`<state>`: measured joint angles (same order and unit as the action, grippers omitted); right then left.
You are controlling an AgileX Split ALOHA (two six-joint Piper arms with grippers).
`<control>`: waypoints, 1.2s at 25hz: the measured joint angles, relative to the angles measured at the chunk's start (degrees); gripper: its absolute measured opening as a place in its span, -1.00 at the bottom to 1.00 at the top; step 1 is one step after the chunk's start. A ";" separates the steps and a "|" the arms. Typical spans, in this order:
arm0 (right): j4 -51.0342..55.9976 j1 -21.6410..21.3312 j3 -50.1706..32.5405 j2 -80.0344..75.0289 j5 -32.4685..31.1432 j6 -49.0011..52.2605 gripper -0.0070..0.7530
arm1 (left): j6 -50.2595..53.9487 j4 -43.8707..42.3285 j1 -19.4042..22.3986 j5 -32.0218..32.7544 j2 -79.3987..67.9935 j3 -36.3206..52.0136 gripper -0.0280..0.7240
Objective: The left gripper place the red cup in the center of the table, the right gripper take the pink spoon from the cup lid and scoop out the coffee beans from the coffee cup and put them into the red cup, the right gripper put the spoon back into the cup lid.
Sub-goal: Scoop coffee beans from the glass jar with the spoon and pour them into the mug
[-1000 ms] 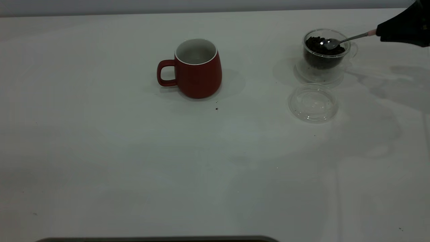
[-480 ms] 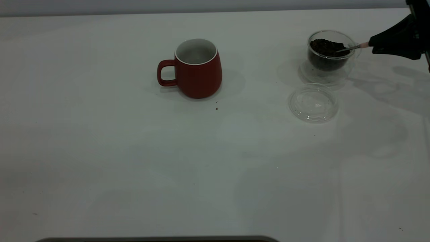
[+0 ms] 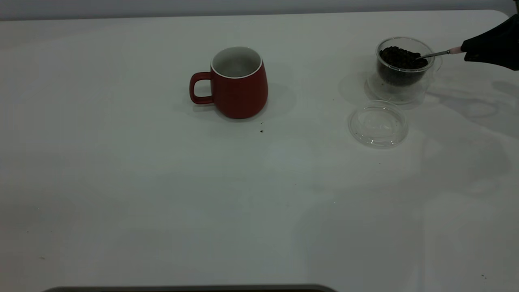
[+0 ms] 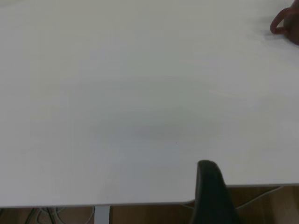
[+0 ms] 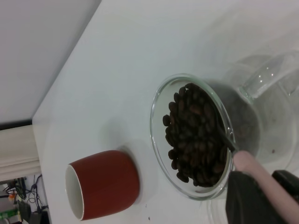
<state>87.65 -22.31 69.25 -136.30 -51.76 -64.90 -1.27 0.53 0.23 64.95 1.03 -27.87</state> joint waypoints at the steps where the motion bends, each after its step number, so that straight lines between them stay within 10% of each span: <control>1: 0.00 -0.12 0.00 0.00 -0.06 0.00 -0.72 | 0.00 0.00 0.00 0.00 0.00 0.00 0.42; 30: -3.03 -3.10 0.00 1.51 -2.81 0.37 -0.72 | -0.12 0.00 0.00 0.00 0.00 0.00 0.42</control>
<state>84.62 -25.41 69.25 -134.80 -54.57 -64.52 -1.39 0.53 0.23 64.95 1.03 -27.87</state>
